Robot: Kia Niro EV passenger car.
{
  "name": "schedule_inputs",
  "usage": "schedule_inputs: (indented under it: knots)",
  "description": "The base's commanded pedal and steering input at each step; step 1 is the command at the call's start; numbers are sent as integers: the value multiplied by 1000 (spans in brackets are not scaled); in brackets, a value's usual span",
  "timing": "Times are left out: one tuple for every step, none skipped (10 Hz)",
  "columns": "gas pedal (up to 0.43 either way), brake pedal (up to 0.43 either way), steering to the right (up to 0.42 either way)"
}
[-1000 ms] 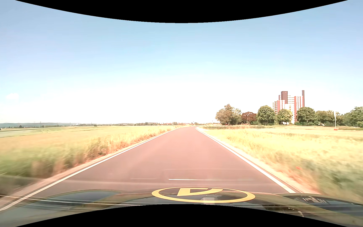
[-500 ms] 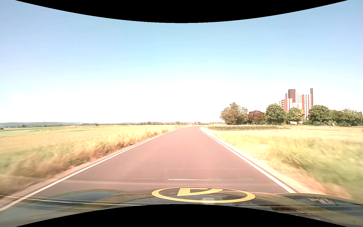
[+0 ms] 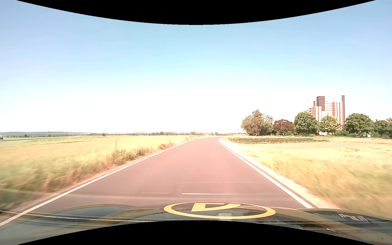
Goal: Follow the waypoints while adhering to traffic rules and regulations
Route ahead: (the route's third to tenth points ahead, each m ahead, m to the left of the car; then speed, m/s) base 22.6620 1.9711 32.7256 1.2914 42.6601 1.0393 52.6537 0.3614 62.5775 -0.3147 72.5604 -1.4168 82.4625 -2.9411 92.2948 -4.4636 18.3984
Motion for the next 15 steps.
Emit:
schedule_inputs:
  knots:
    - [118, 0, -3]
    - [118, 0, -3]
    - [118, 0, -3]
    - [118, 0, -2]
    - [118, 0, -1]
    - [110, 0, 0]
    - [110, 0, 3]
    - [98, 0, 3]
    - [87, 0, 5]
    - [67, 0, 6]
    - [67, 0, 7]
    - [67, 0, 9]
    - [59, 0, 10]
    - [59, 0, 13]
    - [59, 0, 15]
